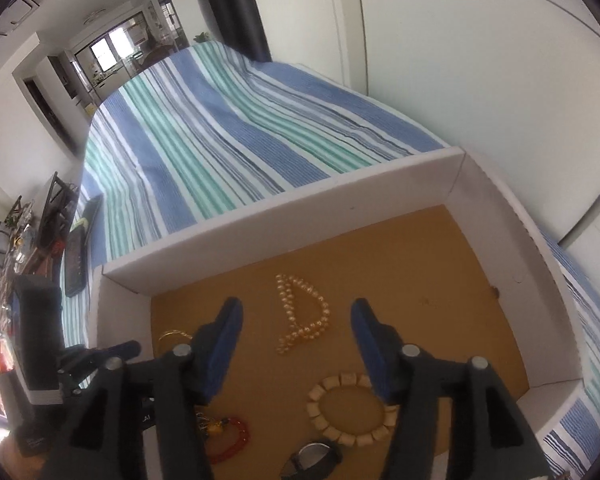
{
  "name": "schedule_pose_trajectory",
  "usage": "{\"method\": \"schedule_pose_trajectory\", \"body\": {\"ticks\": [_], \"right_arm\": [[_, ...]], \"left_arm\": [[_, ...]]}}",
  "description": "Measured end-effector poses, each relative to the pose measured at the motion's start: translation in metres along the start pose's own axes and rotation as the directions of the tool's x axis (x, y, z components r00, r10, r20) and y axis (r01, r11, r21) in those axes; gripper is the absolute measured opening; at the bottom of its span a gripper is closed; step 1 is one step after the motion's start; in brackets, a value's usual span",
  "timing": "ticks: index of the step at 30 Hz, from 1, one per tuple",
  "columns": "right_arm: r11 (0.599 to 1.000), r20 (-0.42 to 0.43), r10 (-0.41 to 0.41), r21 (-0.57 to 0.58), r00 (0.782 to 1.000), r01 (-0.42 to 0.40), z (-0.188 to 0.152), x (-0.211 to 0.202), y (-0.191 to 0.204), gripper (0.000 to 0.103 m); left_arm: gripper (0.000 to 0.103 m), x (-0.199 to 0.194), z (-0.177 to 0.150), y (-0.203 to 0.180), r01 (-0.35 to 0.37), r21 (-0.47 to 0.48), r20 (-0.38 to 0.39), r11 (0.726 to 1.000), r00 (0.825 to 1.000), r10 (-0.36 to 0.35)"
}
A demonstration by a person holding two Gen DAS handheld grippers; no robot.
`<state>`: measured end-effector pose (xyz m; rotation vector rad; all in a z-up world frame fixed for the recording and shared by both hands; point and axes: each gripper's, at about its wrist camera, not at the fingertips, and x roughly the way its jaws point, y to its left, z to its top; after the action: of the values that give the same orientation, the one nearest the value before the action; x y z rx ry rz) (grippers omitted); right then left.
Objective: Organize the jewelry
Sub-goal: 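Carry the gold bangle and gold bead necklace into the white tray, open both tools, then move both tools back over the bed toward the gold earrings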
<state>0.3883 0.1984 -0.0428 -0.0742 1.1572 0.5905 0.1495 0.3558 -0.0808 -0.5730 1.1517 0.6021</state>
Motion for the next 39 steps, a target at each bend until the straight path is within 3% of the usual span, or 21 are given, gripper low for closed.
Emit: {"method": "schedule_pose_trajectory", "body": {"ticks": [5,17,26,39], "right_arm": [[0.993,0.069,-0.108,-0.042,0.992,0.111,-0.023,-0.040,-0.005,0.064],[0.971,0.104,-0.241,0.017,0.965,0.241,-0.096,-0.114,-0.041,0.065],[0.945,0.062,-0.311,0.127,0.948,0.301,-0.143,-0.140,-0.073,0.065],[0.913,0.020,-0.344,0.240,0.939,0.329,-0.183,-0.161,-0.097,0.065]], "left_arm": [[0.082,-0.021,-0.017,-0.010,0.015,0.036,0.022,0.999,1.000,-0.016],[0.085,-0.067,-0.052,-0.057,0.057,0.164,0.075,0.985,0.995,-0.070],[0.085,-0.084,-0.069,-0.088,0.088,0.245,0.079,0.966,0.991,-0.110],[0.085,-0.104,-0.104,-0.135,0.127,0.393,0.059,0.911,0.985,-0.162]]}}
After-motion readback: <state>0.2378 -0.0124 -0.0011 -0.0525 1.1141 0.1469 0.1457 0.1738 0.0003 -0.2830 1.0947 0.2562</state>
